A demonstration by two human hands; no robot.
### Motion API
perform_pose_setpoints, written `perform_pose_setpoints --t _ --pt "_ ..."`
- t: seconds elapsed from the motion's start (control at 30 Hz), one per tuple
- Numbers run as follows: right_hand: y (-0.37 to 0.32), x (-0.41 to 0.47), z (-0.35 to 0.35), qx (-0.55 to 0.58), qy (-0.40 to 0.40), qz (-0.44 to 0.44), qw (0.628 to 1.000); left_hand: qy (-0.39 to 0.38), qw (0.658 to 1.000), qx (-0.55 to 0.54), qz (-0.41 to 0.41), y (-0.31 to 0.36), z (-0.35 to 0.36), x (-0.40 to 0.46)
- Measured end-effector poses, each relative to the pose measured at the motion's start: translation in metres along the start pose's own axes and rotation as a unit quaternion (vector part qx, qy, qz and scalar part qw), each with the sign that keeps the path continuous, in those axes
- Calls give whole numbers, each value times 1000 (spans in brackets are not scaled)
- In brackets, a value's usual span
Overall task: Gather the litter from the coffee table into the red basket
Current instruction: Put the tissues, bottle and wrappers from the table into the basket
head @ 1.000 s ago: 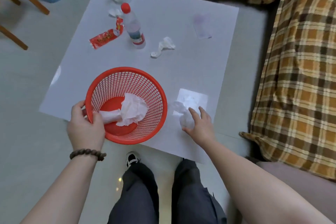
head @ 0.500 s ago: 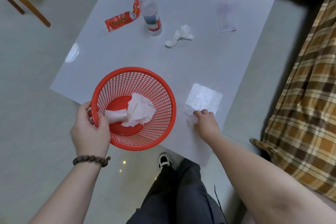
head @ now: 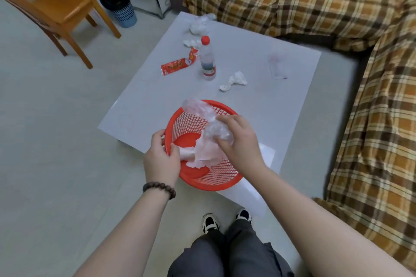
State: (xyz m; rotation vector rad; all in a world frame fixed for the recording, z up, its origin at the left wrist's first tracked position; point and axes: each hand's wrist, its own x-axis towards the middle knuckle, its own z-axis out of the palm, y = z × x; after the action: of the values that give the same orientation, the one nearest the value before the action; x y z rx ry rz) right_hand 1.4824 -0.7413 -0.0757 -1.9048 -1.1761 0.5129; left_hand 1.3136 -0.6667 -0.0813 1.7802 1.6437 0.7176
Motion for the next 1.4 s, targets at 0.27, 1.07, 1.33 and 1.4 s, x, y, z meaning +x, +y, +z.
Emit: perform_pose_setpoints --t 0.27,1.07,1.33,1.4 --pt "-13 -14 5 -57 -114 35 991 -17 998 -53 11 18 -18 -10" --pt "153 -36 -213 141 88 235 958 -35 995 -86 23 165 131 -76" --pt "224 12 -337 156 75 209 963 -33 995 -91 17 263 229 -103" --pt "233 32 -348 169 80 201 962 -21 996 -86 32 282 241 -90"
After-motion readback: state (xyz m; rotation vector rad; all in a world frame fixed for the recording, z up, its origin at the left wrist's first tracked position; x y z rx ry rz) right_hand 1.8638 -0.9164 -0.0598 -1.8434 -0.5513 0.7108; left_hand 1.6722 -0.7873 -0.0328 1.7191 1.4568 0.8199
